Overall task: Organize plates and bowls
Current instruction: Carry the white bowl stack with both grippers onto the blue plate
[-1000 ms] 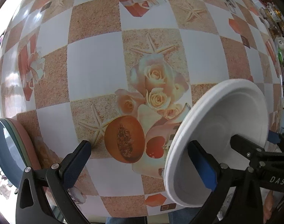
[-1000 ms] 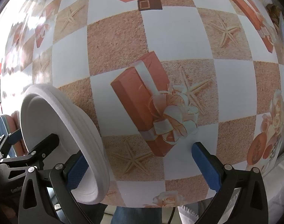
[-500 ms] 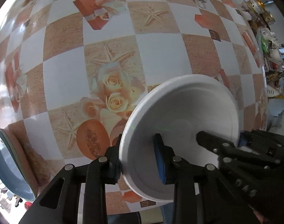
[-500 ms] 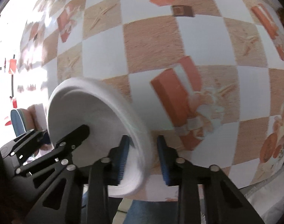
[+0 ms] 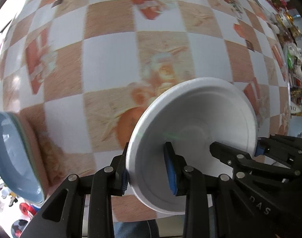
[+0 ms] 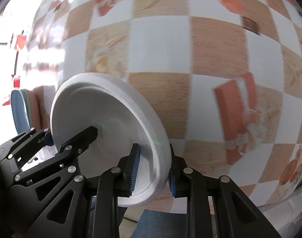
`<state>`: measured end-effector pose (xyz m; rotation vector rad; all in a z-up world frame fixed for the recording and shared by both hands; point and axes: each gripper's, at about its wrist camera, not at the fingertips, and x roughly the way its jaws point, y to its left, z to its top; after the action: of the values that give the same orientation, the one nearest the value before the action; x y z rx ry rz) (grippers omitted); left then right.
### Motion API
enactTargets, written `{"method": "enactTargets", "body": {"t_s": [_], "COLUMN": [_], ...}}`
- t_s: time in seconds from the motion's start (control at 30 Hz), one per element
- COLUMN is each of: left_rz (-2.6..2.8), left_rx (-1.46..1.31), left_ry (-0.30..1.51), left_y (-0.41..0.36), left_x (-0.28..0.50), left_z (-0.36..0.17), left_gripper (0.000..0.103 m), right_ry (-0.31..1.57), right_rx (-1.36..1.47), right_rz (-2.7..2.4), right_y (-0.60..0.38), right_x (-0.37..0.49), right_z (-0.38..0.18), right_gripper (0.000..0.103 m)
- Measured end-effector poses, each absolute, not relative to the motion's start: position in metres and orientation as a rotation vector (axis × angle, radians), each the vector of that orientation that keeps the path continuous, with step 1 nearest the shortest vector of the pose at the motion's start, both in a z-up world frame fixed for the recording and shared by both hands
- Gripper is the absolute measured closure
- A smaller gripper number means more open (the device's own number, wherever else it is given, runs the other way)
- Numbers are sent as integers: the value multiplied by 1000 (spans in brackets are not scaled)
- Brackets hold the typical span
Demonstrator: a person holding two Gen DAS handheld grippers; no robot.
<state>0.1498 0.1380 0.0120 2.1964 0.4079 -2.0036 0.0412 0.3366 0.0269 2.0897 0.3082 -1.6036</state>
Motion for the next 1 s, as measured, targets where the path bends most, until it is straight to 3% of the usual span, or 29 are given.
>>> {"method": "enactTargets", "body": {"t_s": [1.0], "left_rz": [-1872], "left_rx": [2027], "left_ry": [605], "left_y": [48], "left_x": [250], "left_z": [26], "left_gripper": [67], "right_ry": [490], "right_rx": [1965], "right_rz": [-1468], "right_y": [191], "right_x": [94], "right_z": [30], "right_gripper": [76]}}
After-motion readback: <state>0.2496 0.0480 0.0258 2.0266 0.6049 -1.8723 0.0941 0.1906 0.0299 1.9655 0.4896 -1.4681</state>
